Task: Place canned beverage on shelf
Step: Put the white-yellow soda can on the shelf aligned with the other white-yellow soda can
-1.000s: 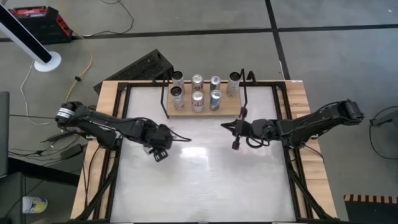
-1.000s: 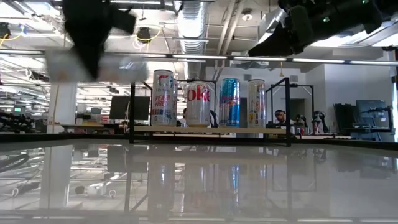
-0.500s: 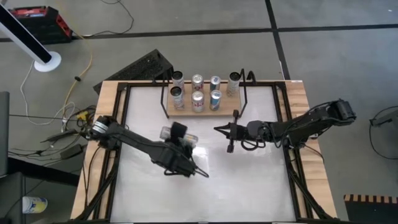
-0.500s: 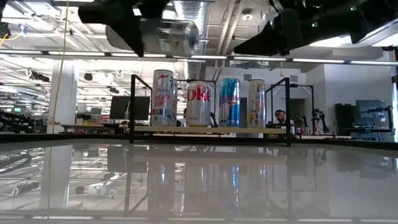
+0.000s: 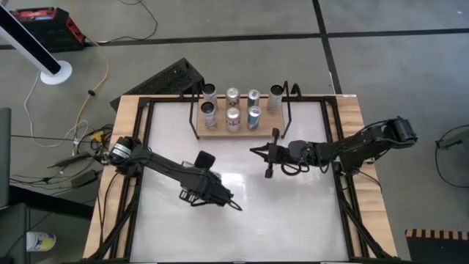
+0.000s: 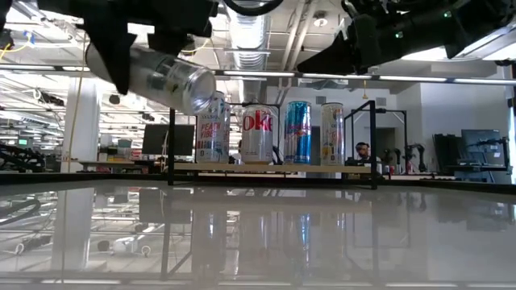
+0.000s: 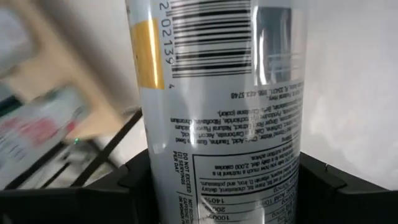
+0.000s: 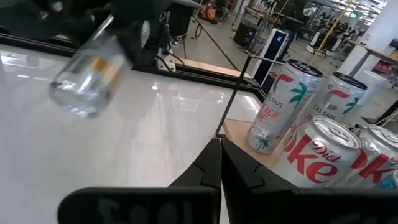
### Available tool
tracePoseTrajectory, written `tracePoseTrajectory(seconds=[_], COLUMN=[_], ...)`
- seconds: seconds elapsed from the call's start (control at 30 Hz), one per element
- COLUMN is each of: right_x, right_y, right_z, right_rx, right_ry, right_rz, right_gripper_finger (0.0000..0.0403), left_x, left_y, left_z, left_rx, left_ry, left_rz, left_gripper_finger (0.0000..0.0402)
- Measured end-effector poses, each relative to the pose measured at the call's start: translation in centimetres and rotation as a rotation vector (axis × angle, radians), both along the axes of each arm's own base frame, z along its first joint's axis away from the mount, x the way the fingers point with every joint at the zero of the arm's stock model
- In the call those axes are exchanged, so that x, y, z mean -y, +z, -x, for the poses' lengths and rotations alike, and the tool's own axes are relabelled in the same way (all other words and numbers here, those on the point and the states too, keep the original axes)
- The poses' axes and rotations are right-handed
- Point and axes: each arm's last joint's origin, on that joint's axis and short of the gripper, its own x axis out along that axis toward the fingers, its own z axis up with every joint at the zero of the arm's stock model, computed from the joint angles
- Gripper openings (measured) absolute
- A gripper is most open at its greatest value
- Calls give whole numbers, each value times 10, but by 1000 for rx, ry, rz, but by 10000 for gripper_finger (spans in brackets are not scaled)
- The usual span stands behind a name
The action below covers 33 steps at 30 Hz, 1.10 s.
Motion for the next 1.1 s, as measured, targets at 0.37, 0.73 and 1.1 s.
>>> tracePoseTrajectory(seconds=[0.37,0.73,1.1], right_x=[0,-19,-49], right_y=[-1,7,-9], right_z=[0,-1,-53], right_rx=[-6,61,206], right_ry=[1,281,301], right_rz=[-1,54,277], right_gripper_finger=[27,64,250], left_x=[-3,-41,-55], left_y=[-22,66,41], left_z=[10,21,57], left_rx=[-133,402,674], left_ry=[-9,279,467], left_rz=[38,312,703], left_gripper_finger=[228,228,228])
